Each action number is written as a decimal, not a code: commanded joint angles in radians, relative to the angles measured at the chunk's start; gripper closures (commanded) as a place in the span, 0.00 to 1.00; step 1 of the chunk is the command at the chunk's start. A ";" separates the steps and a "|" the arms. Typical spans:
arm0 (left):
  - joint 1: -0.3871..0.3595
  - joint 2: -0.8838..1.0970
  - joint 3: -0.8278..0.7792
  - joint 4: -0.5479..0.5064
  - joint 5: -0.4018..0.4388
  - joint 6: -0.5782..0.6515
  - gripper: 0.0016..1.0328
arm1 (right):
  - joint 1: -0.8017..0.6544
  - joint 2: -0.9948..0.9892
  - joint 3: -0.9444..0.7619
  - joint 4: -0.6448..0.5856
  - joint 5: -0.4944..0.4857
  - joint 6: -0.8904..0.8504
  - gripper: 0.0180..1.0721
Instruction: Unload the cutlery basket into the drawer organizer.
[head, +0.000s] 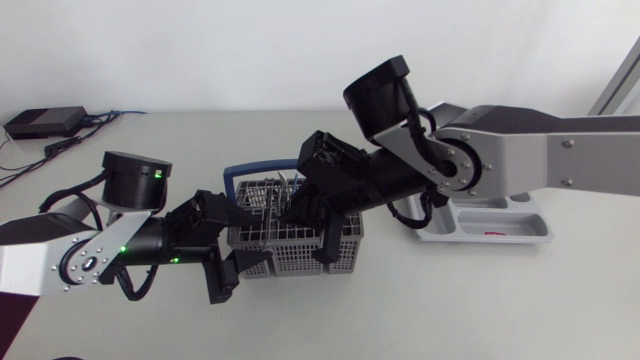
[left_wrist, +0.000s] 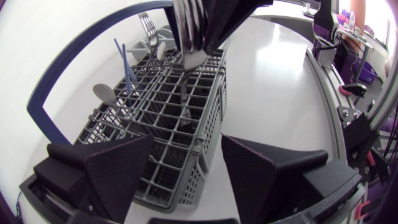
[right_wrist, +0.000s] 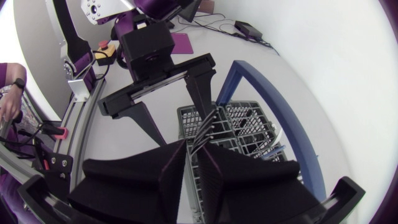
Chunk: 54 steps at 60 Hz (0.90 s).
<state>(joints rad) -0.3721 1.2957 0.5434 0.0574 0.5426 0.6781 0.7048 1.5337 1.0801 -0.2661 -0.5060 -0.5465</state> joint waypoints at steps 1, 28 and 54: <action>-0.016 0.034 0.013 0.002 0.013 0.003 0.14 | -0.005 0.022 0.026 -0.007 -0.012 0.026 0.90; -0.057 0.028 0.021 0.030 -0.043 -0.114 0.14 | -0.004 -0.004 -0.017 0.068 0.103 0.207 0.91; -0.145 0.024 0.000 0.114 -0.217 -0.249 0.14 | 0.002 -0.081 -0.089 0.154 0.182 0.365 0.92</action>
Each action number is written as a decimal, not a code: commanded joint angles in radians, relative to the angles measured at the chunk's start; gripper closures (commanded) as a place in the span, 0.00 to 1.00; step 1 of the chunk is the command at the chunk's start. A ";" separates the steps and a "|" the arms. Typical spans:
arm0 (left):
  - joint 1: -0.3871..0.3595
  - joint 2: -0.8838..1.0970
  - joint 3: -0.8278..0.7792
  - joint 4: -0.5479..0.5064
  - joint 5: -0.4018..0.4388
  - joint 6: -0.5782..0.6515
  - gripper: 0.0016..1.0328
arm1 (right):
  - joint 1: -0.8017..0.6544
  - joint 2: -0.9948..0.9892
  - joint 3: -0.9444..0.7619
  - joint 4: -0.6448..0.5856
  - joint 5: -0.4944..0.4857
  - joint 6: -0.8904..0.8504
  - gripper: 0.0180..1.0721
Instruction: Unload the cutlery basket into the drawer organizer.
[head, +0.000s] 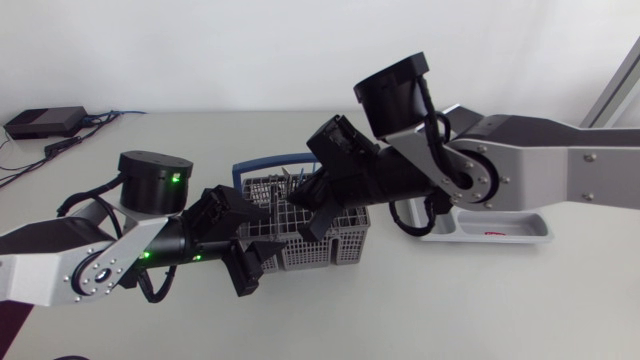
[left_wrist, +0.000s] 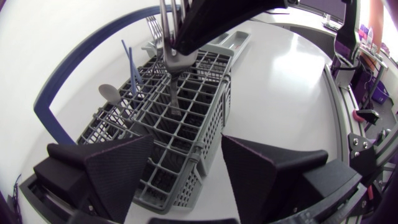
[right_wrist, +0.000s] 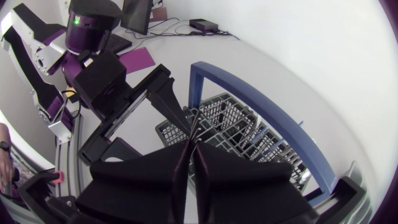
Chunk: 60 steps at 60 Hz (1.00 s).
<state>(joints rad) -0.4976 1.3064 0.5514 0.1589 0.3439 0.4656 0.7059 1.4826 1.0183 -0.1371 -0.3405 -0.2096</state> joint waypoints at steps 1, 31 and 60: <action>-0.021 0.013 -0.008 0.018 -0.020 -0.038 0.14 | 0.001 -0.030 -0.029 0.027 0.017 0.030 0.92; -0.035 0.070 0.005 0.048 -0.068 -0.059 0.14 | 0.003 -0.127 -0.007 -0.053 0.005 0.047 0.92; -0.047 0.131 0.024 0.074 -0.080 -0.059 0.14 | 0.004 -0.216 0.042 -0.137 -0.008 0.049 0.92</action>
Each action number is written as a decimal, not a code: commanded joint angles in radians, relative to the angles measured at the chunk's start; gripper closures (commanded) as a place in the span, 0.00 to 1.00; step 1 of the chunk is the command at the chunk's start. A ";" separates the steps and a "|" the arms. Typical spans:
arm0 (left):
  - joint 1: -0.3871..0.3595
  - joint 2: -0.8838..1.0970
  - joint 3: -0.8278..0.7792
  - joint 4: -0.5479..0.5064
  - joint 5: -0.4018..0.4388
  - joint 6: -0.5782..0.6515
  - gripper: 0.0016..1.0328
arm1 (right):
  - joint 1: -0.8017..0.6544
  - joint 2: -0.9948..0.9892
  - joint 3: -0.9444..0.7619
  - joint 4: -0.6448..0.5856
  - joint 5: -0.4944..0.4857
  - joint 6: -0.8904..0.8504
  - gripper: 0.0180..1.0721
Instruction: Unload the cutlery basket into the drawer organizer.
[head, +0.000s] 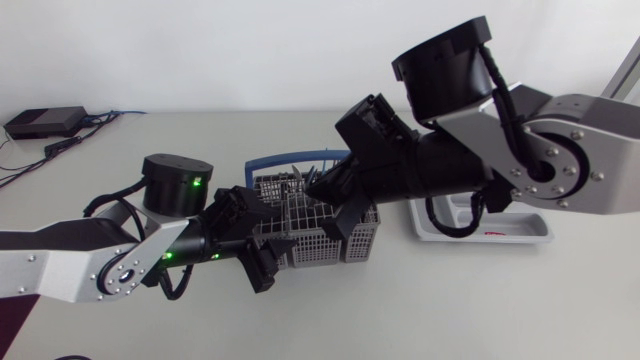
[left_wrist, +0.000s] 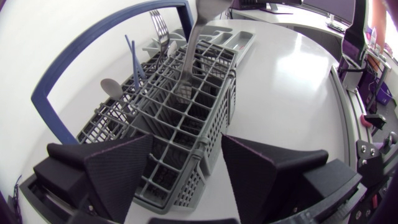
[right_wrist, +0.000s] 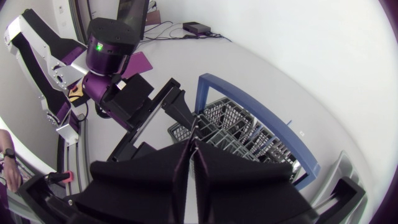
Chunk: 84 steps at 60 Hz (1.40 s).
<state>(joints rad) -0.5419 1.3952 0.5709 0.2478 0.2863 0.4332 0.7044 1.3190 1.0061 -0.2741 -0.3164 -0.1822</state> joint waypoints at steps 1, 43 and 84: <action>-0.003 0.044 0.004 -0.015 -0.024 -0.027 0.14 | 0.006 -0.053 0.055 0.000 -0.032 0.021 0.92; -0.066 -0.116 -0.017 -0.013 -0.068 -0.031 0.14 | 0.030 -0.073 -0.080 0.125 0.057 0.035 0.92; -0.122 0.116 0.089 0.081 -0.067 -0.040 0.11 | 0.078 -0.213 -0.327 0.326 0.042 -0.010 0.92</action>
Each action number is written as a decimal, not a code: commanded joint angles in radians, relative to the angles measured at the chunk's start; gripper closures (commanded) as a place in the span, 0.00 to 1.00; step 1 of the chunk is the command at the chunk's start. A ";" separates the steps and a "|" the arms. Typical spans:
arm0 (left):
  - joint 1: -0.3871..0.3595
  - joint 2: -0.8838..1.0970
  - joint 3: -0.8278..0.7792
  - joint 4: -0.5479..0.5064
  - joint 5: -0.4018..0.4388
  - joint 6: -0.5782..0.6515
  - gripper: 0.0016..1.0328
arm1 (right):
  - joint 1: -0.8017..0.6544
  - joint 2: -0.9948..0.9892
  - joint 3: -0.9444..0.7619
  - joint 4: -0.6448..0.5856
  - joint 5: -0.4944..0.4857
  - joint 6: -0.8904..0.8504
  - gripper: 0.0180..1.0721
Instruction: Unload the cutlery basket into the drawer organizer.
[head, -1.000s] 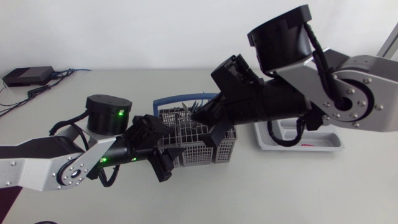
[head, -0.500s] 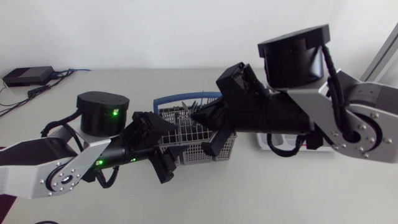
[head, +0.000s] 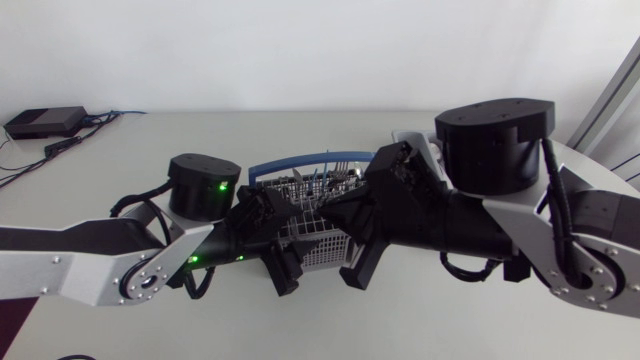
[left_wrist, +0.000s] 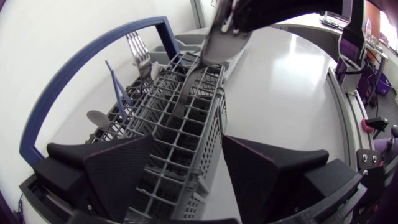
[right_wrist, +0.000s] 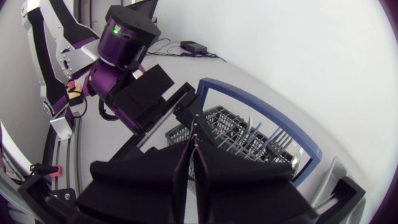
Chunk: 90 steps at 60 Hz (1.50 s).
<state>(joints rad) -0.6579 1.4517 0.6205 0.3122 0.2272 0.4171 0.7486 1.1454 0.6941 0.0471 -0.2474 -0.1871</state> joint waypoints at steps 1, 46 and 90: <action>-0.006 0.068 0.041 0.019 -0.008 -0.024 0.11 | 0.035 -0.041 -0.013 0.005 -0.027 -0.005 0.92; 0.006 0.021 -0.001 0.036 -0.002 -0.029 0.09 | -0.011 -0.216 0.199 -0.268 -0.069 -0.035 0.92; -0.046 -0.206 0.122 -0.216 0.310 0.049 0.06 | -0.213 -0.339 0.159 -0.503 -0.487 -0.120 0.92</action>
<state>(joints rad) -0.6907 1.2083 0.6868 0.1020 0.5194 0.4492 0.5247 0.8219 0.8764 -0.4469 -0.7116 -0.2928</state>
